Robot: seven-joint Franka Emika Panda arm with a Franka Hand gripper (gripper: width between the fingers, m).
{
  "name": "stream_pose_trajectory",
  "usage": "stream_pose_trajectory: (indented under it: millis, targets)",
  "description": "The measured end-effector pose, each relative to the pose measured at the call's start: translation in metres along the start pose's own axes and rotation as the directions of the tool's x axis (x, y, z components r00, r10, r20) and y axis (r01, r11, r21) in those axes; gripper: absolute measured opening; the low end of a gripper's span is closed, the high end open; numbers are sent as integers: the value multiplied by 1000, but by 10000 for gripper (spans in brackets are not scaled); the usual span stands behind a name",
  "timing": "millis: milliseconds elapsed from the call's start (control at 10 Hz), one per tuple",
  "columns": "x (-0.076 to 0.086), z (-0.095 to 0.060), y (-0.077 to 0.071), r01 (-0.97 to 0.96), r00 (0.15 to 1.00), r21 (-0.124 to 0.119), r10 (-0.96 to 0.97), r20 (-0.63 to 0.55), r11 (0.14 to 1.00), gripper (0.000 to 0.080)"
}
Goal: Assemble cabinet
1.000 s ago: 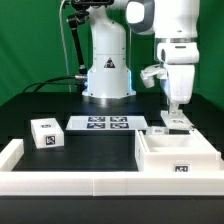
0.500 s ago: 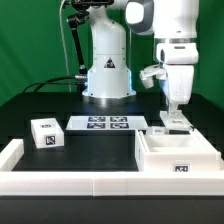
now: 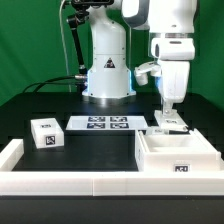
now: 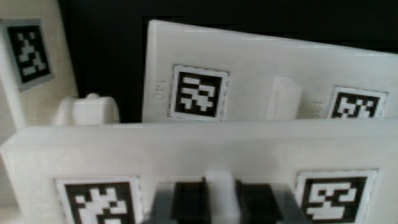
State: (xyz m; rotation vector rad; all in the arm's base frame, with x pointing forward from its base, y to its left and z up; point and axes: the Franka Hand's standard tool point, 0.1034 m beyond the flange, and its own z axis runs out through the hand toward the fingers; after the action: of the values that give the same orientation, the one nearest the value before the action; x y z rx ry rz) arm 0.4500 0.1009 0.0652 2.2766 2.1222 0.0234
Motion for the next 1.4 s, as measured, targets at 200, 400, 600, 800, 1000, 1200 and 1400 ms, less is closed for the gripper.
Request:
stream_pose_trajectory:
  millis: [200, 400, 600, 800, 1000, 1200, 1400]
  targets:
    - [3, 1, -2, 3, 1000, 4, -3, -1, 1000, 68]
    - [6, 1, -2, 1, 1000, 3, -1, -2, 1000, 68]
    - [7, 3, -3, 4, 1000, 7, -4, -2, 1000, 68]
    - [6, 3, -4, 3, 1000, 7, -3, -2, 1000, 68]
    - [6, 4, -4, 3, 1000, 10, -3, -2, 1000, 68]
    - [9, 3, 4, 3, 1000, 5, -3, -3, 1000, 68]
    - [11, 6, 8, 1, 1000, 7, -1, -7, 1000, 68]
